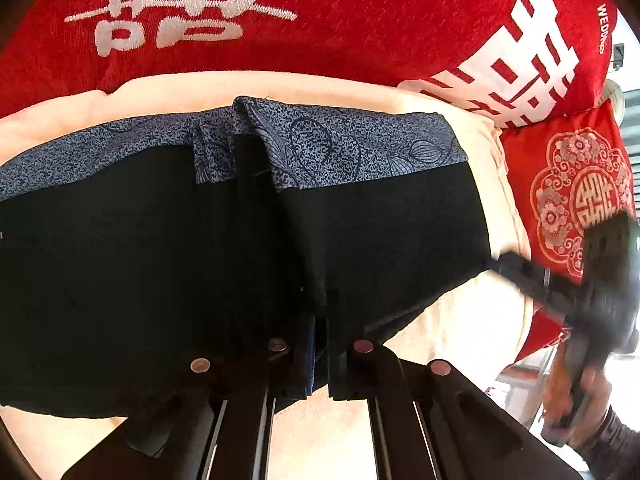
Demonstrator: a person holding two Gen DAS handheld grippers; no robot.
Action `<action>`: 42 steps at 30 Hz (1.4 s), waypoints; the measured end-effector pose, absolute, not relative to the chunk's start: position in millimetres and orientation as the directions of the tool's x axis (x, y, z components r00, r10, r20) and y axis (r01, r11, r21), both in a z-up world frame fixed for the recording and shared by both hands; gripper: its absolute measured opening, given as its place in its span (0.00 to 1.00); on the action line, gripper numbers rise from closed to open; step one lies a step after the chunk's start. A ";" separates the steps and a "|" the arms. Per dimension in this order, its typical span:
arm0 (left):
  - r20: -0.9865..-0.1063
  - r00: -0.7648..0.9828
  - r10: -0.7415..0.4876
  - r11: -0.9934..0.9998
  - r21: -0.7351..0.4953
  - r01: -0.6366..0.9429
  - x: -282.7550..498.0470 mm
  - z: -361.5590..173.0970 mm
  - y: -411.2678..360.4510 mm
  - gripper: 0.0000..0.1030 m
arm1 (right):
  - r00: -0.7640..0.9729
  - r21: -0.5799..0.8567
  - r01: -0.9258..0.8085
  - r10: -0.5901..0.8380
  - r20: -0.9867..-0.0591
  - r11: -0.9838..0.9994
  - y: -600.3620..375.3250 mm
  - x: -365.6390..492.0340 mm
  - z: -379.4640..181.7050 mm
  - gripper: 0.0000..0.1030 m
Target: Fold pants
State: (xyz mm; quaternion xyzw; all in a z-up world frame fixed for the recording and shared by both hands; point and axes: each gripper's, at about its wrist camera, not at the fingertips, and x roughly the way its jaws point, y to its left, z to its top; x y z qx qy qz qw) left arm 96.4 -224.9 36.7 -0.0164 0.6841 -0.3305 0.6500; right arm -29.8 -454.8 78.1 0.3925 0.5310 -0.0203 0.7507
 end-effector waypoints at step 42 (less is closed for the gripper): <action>-0.939 0.060 -0.338 0.906 -0.307 0.292 78.6 57.9 -167.2 0.70 | 0.283 0.454 0.164 0.399 -0.872 0.876 -340.5 35.5 74.5 0.47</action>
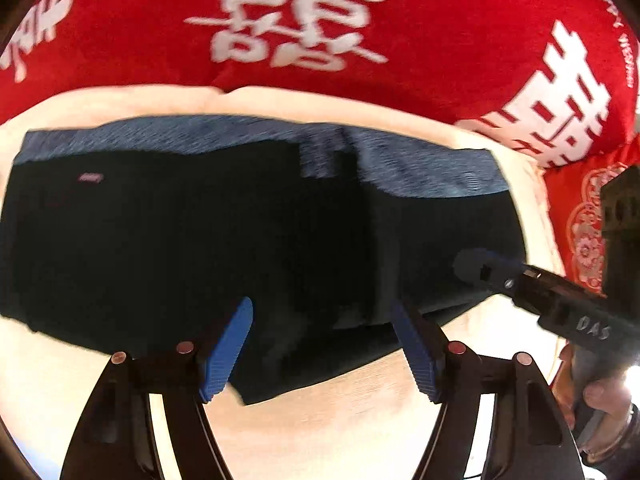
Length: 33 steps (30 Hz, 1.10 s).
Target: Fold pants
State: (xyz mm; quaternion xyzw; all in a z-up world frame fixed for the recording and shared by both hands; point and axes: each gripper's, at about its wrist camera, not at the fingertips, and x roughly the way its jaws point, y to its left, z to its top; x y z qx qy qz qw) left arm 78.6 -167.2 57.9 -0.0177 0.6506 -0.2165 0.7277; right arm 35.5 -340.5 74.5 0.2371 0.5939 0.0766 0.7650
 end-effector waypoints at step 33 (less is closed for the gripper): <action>-0.984 0.062 -0.165 0.986 -0.163 0.033 86.6 20.9 -20.3 0.70 | 0.066 0.289 0.002 0.288 -0.955 0.957 -205.0 35.6 62.8 0.49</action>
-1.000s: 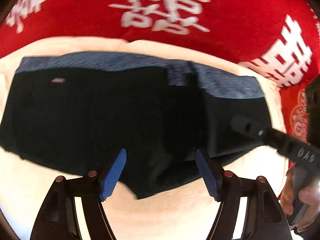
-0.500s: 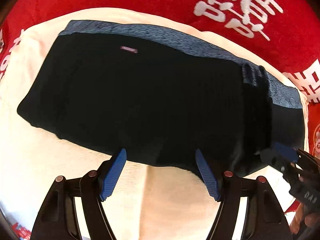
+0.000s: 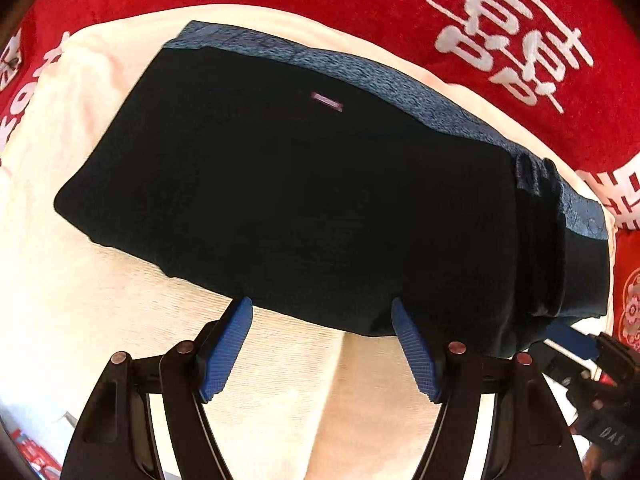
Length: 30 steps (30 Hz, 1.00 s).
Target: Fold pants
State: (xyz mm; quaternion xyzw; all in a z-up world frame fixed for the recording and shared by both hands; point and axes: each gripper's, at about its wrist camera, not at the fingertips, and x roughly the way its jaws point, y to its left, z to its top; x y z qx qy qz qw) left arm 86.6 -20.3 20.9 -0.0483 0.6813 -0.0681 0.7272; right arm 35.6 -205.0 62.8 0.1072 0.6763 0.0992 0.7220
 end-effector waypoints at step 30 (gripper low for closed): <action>-0.885 0.243 -0.398 0.816 -0.462 -0.346 94.3 11.6 128.2 0.70 | 0.001 0.321 -0.107 0.323 -0.946 0.941 -131.4 66.2 27.4 0.52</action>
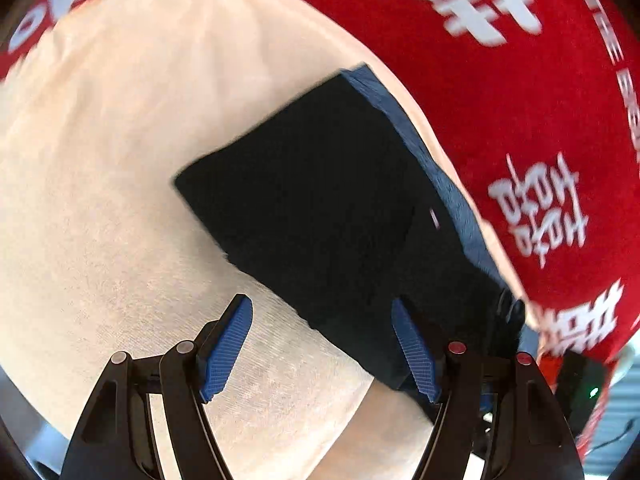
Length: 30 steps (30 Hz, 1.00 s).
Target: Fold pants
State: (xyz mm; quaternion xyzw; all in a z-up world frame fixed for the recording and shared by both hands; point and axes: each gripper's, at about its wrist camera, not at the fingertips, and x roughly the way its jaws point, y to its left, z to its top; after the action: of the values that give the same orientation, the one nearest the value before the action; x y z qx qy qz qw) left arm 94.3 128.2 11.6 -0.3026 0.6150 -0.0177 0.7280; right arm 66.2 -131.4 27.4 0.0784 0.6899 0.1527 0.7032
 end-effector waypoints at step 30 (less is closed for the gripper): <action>-0.733 0.414 -0.539 0.609 -0.679 -0.409 132.2 -10.7 108.8 0.77 | -0.008 0.324 -0.163 0.327 -0.945 0.932 -115.4 65.7 24.3 0.53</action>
State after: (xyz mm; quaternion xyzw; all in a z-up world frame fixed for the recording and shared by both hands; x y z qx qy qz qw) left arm 132.2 108.8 -10.7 -0.4396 0.5393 -0.0455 0.7168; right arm 65.7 -115.4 24.3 0.0594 0.6882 0.1745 0.7017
